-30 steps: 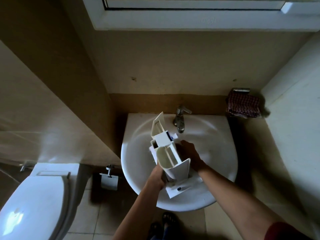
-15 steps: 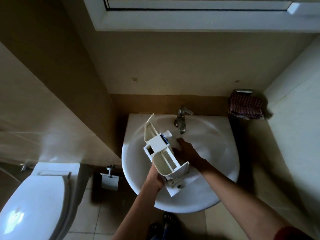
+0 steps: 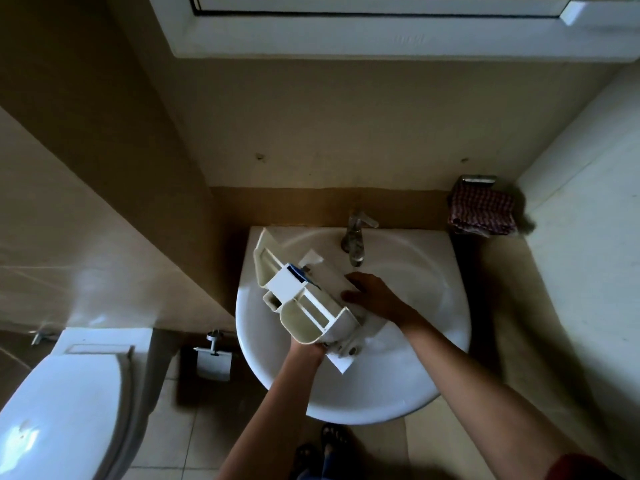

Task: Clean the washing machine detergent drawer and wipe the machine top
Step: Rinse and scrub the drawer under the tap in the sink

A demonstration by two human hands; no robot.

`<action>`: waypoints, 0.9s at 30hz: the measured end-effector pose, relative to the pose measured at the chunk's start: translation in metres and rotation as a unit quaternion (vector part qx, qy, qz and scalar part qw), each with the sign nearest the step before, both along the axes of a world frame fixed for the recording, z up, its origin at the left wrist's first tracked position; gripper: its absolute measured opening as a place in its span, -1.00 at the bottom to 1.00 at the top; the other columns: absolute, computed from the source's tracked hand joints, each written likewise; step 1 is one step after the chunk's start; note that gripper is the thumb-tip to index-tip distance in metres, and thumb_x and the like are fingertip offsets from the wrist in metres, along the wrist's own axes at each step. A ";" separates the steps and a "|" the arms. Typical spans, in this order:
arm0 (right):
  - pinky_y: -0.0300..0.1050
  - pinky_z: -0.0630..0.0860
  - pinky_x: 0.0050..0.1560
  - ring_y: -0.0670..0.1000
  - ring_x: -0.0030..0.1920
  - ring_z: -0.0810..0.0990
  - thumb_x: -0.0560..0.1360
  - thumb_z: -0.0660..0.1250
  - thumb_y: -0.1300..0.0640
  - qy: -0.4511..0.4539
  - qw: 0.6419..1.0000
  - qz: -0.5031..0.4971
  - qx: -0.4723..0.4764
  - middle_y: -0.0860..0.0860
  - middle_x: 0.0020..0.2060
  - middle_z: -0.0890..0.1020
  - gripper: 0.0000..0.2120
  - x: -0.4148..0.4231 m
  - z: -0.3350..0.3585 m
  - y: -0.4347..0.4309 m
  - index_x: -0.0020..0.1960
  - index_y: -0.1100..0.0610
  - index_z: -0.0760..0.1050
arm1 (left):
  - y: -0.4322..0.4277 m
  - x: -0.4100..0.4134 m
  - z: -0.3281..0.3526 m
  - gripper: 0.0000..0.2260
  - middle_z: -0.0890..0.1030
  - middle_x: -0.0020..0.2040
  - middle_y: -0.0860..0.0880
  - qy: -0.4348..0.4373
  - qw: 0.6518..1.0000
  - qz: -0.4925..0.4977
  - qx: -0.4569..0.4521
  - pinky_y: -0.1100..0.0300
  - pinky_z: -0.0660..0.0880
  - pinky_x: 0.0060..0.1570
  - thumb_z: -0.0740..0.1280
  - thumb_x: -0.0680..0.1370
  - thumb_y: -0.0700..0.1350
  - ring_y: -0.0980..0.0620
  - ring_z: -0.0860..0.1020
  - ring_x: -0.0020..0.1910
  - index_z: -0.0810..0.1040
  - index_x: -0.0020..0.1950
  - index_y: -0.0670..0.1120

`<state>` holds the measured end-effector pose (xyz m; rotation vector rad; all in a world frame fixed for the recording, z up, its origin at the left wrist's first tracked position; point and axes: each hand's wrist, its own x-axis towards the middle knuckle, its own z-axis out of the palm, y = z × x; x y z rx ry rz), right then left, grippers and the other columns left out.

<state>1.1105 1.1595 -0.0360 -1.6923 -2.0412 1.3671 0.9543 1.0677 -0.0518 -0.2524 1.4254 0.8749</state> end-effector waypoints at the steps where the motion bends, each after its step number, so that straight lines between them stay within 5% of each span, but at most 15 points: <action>1: -0.31 0.34 0.00 0.04 0.15 0.57 0.47 0.40 -0.03 -0.006 1.000 0.015 -0.008 0.07 0.14 0.62 -0.61 0.002 0.002 0.000 0.23 0.12 0.54 | 0.004 0.002 0.001 -0.88 0.57 -0.11 -0.11 -0.035 0.997 0.060 0.022 0.09 0.59 -0.12 0.19 0.62 -0.19 -0.06 0.54 -0.16 0.51 -0.01 -0.14; 4: -0.20 0.36 -0.01 0.09 0.12 0.58 0.37 0.27 -0.12 -0.052 0.998 0.008 0.017 0.14 0.05 0.65 -0.55 0.004 0.003 0.000 0.07 0.19 0.61 | 0.014 0.012 0.005 -0.71 0.60 0.12 -0.14 -0.045 0.985 0.150 0.065 -0.15 0.47 0.19 0.20 0.63 0.03 -0.17 0.56 0.10 0.50 0.22 -0.13; 8: -0.08 0.44 -0.02 0.19 0.12 0.58 0.50 0.29 0.07 -0.134 0.983 -0.109 0.064 0.16 0.05 0.64 -0.78 -0.003 -0.004 0.002 0.07 0.12 0.61 | 0.014 0.024 0.003 -0.54 0.68 -0.23 -0.04 -0.045 0.975 0.197 0.089 0.03 0.58 -0.15 0.16 0.55 0.28 -0.06 0.64 -0.22 0.48 0.08 -0.12; 11: -0.10 0.43 -0.09 0.20 0.07 0.60 0.49 0.27 0.12 -0.162 0.969 -0.154 0.100 0.15 -0.01 0.66 -0.83 -0.005 -0.004 0.003 -0.02 0.11 0.62 | 0.019 0.029 0.008 -0.51 0.65 -0.06 -0.11 -0.079 0.968 0.207 0.122 -0.11 0.52 0.10 0.14 0.57 0.25 -0.12 0.60 -0.09 0.46 0.21 -0.13; 13: -0.06 0.49 -0.05 0.19 0.03 0.62 0.50 0.29 0.08 -0.140 0.971 -0.157 0.111 0.14 -0.05 0.67 -0.84 -0.003 -0.004 0.004 -0.05 0.08 0.64 | 0.022 0.030 0.011 -0.50 0.60 0.10 -0.11 -0.092 0.965 0.205 0.132 -0.14 0.47 0.18 0.11 0.59 0.22 -0.13 0.58 0.00 0.42 0.32 -0.14; 18: 0.00 0.52 -0.01 0.14 0.02 0.62 0.53 0.31 0.12 -0.059 0.987 -0.105 0.110 0.16 -0.08 0.68 -0.83 0.009 -0.004 0.012 -0.06 0.17 0.65 | 0.028 0.025 0.011 -0.46 0.51 0.33 -0.08 -0.106 0.972 0.165 0.129 -0.08 0.50 -0.05 0.07 0.60 0.23 -0.12 0.53 0.17 0.32 0.45 -0.09; 21: 0.04 0.50 0.02 0.15 0.02 0.62 0.50 0.36 0.22 0.028 0.991 -0.096 0.094 0.20 -0.07 0.67 -0.86 0.016 -0.003 0.015 -0.03 0.28 0.63 | 0.029 0.024 0.007 -0.45 0.43 0.41 -0.07 -0.116 0.973 0.153 0.125 -0.15 0.42 0.18 0.05 0.60 0.24 -0.14 0.44 0.34 0.23 0.49 -0.05; 24: -0.12 0.49 0.14 0.06 0.15 0.58 0.42 0.46 0.25 0.076 0.992 -0.086 0.044 0.14 0.10 0.63 -0.68 0.021 -0.004 0.017 0.16 0.27 0.58 | 0.026 0.023 0.002 -0.56 0.35 0.46 -0.15 -0.086 0.982 0.120 0.121 -0.23 0.29 0.33 0.07 0.67 0.07 -0.21 0.36 0.40 0.19 0.51 -0.08; 27: -0.51 0.40 -0.06 -0.06 0.11 0.56 0.38 0.52 0.22 0.099 0.987 -0.125 0.021 0.02 0.08 0.61 -0.61 0.023 -0.008 0.018 0.18 0.25 0.58 | 0.019 0.022 0.001 -0.74 0.49 0.22 -0.26 -0.065 0.982 0.080 0.160 -0.21 0.52 -0.08 0.18 0.61 -0.21 -0.24 0.53 0.04 0.42 0.29 -0.18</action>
